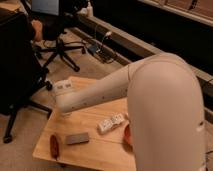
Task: Place the white sponge in the ceramic cup
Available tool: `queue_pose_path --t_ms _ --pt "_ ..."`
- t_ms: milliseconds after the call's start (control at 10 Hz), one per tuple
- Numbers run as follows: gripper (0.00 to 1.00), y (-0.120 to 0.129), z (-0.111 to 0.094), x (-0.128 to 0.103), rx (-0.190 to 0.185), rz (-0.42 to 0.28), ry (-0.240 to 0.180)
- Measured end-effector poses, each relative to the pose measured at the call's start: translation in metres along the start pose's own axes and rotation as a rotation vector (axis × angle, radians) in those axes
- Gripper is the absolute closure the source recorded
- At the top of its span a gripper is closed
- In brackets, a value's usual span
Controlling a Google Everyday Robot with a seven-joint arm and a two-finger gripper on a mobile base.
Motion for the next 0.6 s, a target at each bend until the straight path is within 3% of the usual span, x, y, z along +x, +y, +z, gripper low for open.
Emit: queue_pose_path --t_ms 100,300,600 --pt "0.23 -0.02 -0.013 0.013 0.042 0.024 0.035" --pt "0.2 -0.063 -0.043 0.037 0.107 0.094 0.107" --pt "0.2 -0.083 -0.066 0.048 0.122 0.147 0.138"
